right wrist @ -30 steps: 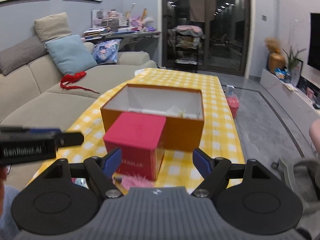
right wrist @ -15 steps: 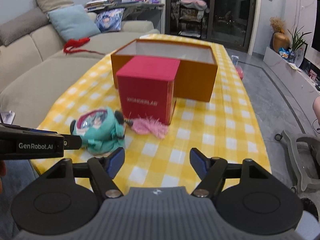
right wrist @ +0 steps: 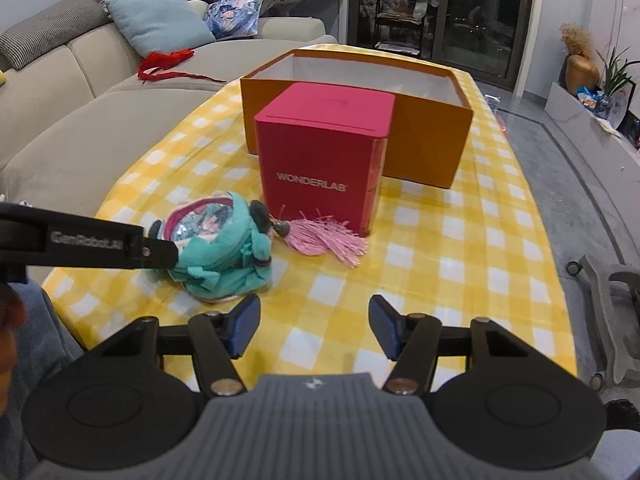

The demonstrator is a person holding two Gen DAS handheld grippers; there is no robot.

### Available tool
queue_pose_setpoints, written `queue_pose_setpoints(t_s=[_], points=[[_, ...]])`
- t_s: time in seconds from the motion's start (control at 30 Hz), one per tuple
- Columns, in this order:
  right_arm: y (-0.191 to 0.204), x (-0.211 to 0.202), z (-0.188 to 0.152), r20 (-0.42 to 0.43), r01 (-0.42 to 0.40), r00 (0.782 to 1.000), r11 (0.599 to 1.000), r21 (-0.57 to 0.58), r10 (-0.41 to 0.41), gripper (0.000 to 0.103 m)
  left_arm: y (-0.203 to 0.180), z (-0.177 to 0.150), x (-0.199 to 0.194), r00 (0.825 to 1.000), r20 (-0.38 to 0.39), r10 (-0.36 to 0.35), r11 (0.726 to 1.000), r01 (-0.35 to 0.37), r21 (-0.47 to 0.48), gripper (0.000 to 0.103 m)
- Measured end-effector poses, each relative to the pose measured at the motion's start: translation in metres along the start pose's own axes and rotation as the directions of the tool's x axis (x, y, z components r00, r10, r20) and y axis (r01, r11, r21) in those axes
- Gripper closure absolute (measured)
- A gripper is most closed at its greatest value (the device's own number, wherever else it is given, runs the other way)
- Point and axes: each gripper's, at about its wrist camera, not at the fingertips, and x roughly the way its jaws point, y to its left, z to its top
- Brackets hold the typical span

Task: Organize soft objects
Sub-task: 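Grasp the teal plush with the clear dome using the left tool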

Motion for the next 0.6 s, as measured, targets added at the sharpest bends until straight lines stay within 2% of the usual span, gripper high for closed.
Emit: queue_pose_setpoints(t_s=[0.1, 0.27, 0.4, 0.6], points=[[0.006, 0.007, 0.003, -0.001, -0.008, 1.0, 1.0, -0.02, 0.008, 0.047, 0.007, 0.005, 0.011, 1.0, -0.025, -0.016, 0.999, 0.015, -0.033, 0.047], [0.014, 0.022, 0.007, -0.013, -0.021, 1.0, 0.999, -0.046, 0.021, 0.05, 0.016, 0.011, 0.019, 0.999, -0.031, 0.004, 0.997, -0.007, -0.072, 0.044], [0.019, 0.033, 0.012, -0.025, -0.029, 0.999, 0.997, -0.072, 0.027, 0.051, 0.026, 0.023, 0.026, 0.999, -0.034, -0.004, 0.996, 0.001, -0.091, 0.04], [0.019, 0.047, 0.016, -0.04, -0.038, 0.999, 0.996, -0.079, 0.035, 0.051, 0.043, 0.036, 0.05, 0.996, -0.082, -0.02, 0.992, 0.01, -0.125, 0.037]])
